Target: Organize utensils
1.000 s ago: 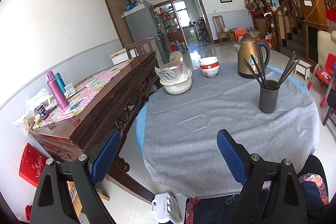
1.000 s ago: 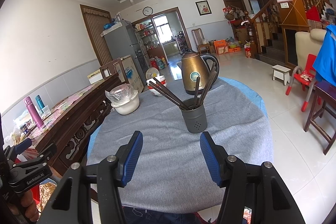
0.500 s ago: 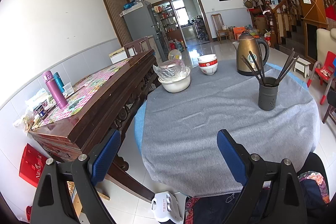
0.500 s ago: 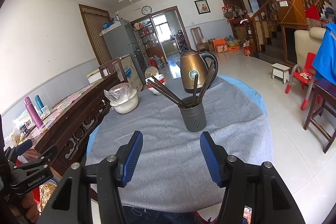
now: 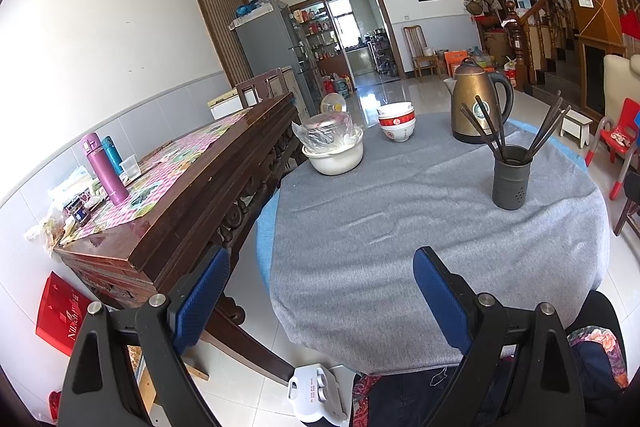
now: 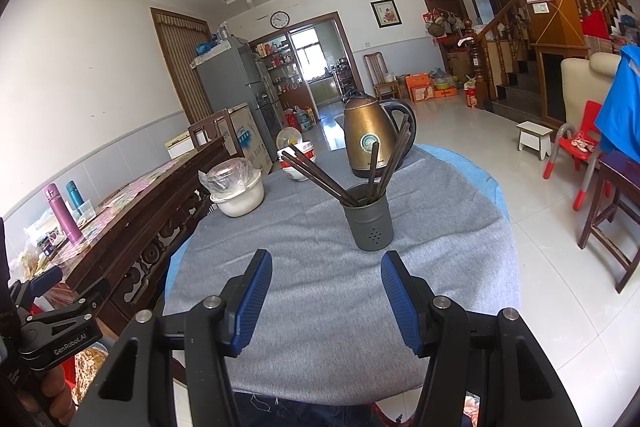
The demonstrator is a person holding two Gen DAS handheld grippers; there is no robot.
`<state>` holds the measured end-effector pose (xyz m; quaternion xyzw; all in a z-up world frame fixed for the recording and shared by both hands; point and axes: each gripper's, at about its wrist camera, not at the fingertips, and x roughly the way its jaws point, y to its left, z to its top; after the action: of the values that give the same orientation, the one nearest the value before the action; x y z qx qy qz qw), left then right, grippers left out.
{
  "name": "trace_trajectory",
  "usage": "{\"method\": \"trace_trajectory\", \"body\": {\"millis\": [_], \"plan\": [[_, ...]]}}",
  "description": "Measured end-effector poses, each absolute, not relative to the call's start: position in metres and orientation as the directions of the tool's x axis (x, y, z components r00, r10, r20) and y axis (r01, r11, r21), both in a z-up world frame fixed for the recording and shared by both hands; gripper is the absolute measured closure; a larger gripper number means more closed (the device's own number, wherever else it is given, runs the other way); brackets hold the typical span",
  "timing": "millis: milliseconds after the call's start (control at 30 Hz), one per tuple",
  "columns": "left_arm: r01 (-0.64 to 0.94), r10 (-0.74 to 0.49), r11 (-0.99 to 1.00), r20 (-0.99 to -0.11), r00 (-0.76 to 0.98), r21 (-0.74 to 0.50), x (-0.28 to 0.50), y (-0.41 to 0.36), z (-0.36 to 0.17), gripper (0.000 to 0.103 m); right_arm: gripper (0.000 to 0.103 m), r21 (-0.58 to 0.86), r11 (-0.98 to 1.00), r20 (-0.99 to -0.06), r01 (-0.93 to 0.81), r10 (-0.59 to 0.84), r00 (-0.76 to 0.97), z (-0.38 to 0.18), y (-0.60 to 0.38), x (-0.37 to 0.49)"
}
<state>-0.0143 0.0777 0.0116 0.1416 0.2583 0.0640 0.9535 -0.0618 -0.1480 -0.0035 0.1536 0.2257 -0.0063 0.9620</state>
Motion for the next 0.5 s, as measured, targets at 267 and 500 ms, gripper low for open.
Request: {"method": "trace_trajectory", "body": {"millis": [267,500], "plan": [[-0.048,0.195,0.952,-0.476,0.858,0.304,-0.0141,0.0783,0.0111,0.01,0.042,0.293,0.953,-0.436,0.081,0.058,0.898,-0.0034,-0.1483,-0.0619],[-0.048,0.195,0.952,-0.476,0.857,0.304,-0.0141,0.0777,0.0113,0.01,0.042,0.291,0.953,-0.437,0.081,0.057,0.897,-0.0043,-0.1477,-0.0618]]}}
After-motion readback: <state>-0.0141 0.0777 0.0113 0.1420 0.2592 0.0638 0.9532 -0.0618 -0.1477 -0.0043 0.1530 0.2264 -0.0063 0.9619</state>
